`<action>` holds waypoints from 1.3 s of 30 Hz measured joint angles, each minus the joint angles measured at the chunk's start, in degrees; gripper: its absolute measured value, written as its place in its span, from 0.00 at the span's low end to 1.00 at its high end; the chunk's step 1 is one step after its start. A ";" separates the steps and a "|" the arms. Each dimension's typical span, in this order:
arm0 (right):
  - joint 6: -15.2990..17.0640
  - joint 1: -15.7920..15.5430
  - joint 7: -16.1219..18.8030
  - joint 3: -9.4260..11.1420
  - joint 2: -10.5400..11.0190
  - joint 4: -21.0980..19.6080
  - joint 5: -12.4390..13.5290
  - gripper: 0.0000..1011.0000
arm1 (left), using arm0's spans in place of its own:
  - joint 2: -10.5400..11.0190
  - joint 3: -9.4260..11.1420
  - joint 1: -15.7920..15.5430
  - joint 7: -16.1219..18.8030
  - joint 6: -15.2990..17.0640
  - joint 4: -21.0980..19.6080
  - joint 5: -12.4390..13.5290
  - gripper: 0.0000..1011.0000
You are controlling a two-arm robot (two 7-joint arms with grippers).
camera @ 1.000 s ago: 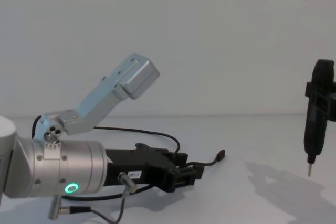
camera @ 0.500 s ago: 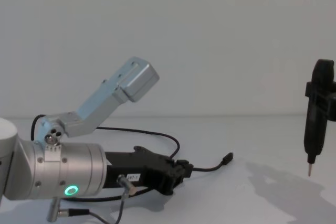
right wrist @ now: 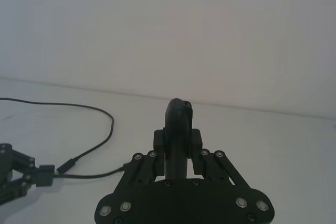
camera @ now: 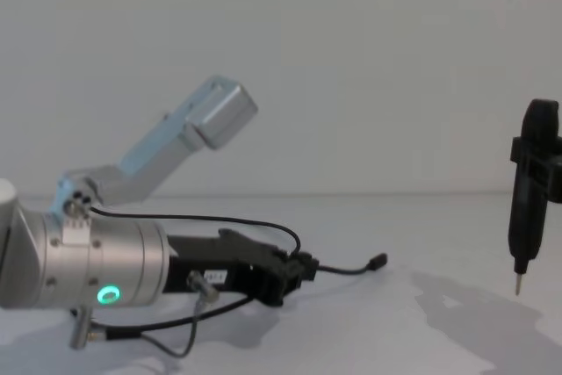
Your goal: Pick up the data cable with the one hand.
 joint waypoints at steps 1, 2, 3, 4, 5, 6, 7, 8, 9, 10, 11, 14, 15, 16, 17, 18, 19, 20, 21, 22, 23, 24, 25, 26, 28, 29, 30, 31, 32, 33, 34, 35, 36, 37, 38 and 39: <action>0.00 0.00 0.00 0.00 0.00 0.00 0.00 0.28 | 0.19 -0.16 -0.20 -0.56 0.18 -0.33 -0.35 0.04; 0.00 0.00 0.00 0.00 0.00 0.00 0.00 0.28 | 0.35 -0.25 -0.38 -0.99 0.29 -0.55 -0.60 0.04; 0.00 0.00 0.00 0.00 0.00 0.00 0.00 0.28 | 0.64 -0.39 -0.68 -1.70 0.46 -0.95 -1.00 0.04; 0.00 0.00 0.00 0.00 0.00 0.00 0.00 0.28 | 0.73 -0.42 -0.77 -1.95 0.52 -1.07 -1.13 0.04; 0.00 0.00 0.00 0.00 0.00 0.00 0.00 0.28 | 1.08 -0.52 -1.08 -2.87 0.74 -1.51 -1.62 0.04; 0.00 0.00 0.00 0.00 0.00 0.00 0.00 0.28 | 1.08 -0.52 -1.08 -2.87 0.74 -1.51 -1.62 0.04; 0.00 0.00 0.00 0.00 0.00 0.00 0.00 0.28 | 1.41 -0.59 -1.32 -3.84 0.95 -1.95 -2.10 0.04; 0.00 0.00 0.00 0.00 0.00 0.00 0.00 0.28 | 1.60 -0.62 -1.41 -4.26 1.05 -2.19 -2.30 0.04; 0.00 0.00 0.00 0.00 0.00 0.00 0.00 0.28 | 1.79 -0.63 -1.50 -4.67 1.16 -2.41 -2.53 0.04; 0.00 0.00 0.00 0.00 0.00 0.00 0.00 0.28 | 2.27 -0.67 -1.67 -5.53 1.41 -3.01 -3.02 0.04; 0.00 0.00 0.00 0.00 0.00 0.00 0.00 0.28 | 2.49 -0.67 -1.71 -6.07 1.57 -3.27 -3.23 0.04; 0.00 0.01 0.01 0.00 -0.04 0.00 0.00 0.28 | 3.44 -0.69 -1.85 -7.68 2.20 -4.53 -4.07 0.04; 0.00 0.03 0.02 0.00 -0.06 0.00 0.00 0.28 | 3.68 -0.69 -1.87 -8.03 2.34 -4.83 -4.25 0.04; -0.02 0.06 0.04 -0.01 -0.07 0.00 0.00 0.28 | 4.08 -0.70 -1.92 -8.66 2.61 -5.36 -4.60 0.04; -0.09 0.21 0.17 -0.09 -0.17 0.02 -0.01 0.28 | 4.27 -0.70 -1.95 -8.92 2.73 -5.59 -4.76 0.04; -0.16 0.29 0.25 -0.15 -0.22 0.03 -0.02 0.28 | 4.43 -0.71 -1.97 -9.20 2.84 -5.80 -4.91 0.04; -0.26 0.44 0.38 -0.23 -0.31 0.06 -0.04 0.28 | 4.59 -0.71 -1.99 -9.45 2.94 -6.01 -5.05 0.04; -0.38 0.59 0.49 -0.30 -0.39 0.12 -0.05 0.28 | 4.88 -0.71 -2.01 -9.90 3.13 -6.40 -5.32 0.04; -0.72 0.93 0.78 -0.48 -0.55 0.25 -0.09 0.28 | 5.00 -0.72 -2.02 -10.10 3.21 -6.58 -5.43 0.04; -0.93 1.14 0.99 -0.58 -0.65 0.33 -0.11 0.28 | 5.26 -0.73 -2.04 -10.50 3.36 -6.89 -5.64 0.04; -1.13 1.47 1.17 -0.71 -0.79 0.46 -0.13 0.28 | 5.38 -0.74 -2.05 -10.67 3.44 -7.04 -5.75 0.04; -1.35 1.64 1.36 -0.79 -0.86 0.53 -0.16 0.28 | 5.47 -0.74 -2.07 -10.85 3.52 -7.17 -5.84 0.04; -1.79 2.31 1.73 -1.11 -1.19 0.86 -0.20 0.28 | 5.58 -0.74 -2.08 -10.99 3.58 -7.31 -5.91 0.04; -2.10 2.63 1.99 -1.26 -1.34 1.04 -0.22 0.28 | 5.76 -0.74 -2.10 -11.27 3.70 -7.54 -6.09 0.04; -2.79 3.89 2.66 -1.84 -1.95 1.78 -0.33 0.28 | 5.90 -0.74 -2.11 -11.49 3.79 -7.73 -6.21 0.04; -3.08 4.28 2.93 -2.01 -2.14 2.03 -0.36 0.28 | 6.05 -0.75 -2.13 -11.70 3.89 -7.92 -6.32 0.04; -3.23 4.71 3.08 -2.19 -2.36 2.30 -0.38 0.28 | 6.11 -0.75 -2.13 -11.81 3.95 -7.99 -6.37 0.04; -3.69 5.52 3.55 -2.51 -2.78 2.80 -0.42 0.28 | 6.21 -0.75 -2.14 -12.00 4.02 -8.16 -6.48 0.04; -3.86 6.03 3.72 -2.72 -3.08 3.15 -0.42 0.28 | 6.27 -0.75 -2.14 -12.08 4.06 -8.22 -6.53 0.04; -4.09 6.39 3.96 -2.85 -3.28 3.41 -0.44 0.28 | 6.27 -0.75 -2.14 -12.08 4.06 -8.22 -6.53 0.04; -4.34 7.10 4.22 -3.09 -3.68 3.92 -0.46 0.28 | 6.36 -0.75 -2.15 -12.25 4.12 -8.36 -6.62 0.04; -4.52 7.42 4.45 -3.22 -3.89 4.16 -0.46 0.28 | 6.41 -0.75 -2.15 -12.31 4.14 -8.40 -6.66 0.04; -4.64 7.69 4.60 -3.34 -4.06 4.38 -0.47 0.28 | 6.46 -0.75 -2.16 -12.38 4.17 -8.45 -6.69 0.04; -4.86 8.24 4.90 -3.56 -4.40 4.79 -0.47 0.28 | 6.52 -0.75 -2.16 -12.50 4.21 -8.56 -6.75 0.04; -4.97 8.58 5.03 -3.70 -4.60 5.02 -0.47 0.28 | 6.55 -0.75 -2.16 -12.55 4.22 -8.60 -6.77 0.04; -5.10 8.80 5.17 -3.77 -4.75 5.18 -0.47 0.28 | 6.62 -0.75 -2.17 -12.68 4.27 -8.67 -6.82 0.04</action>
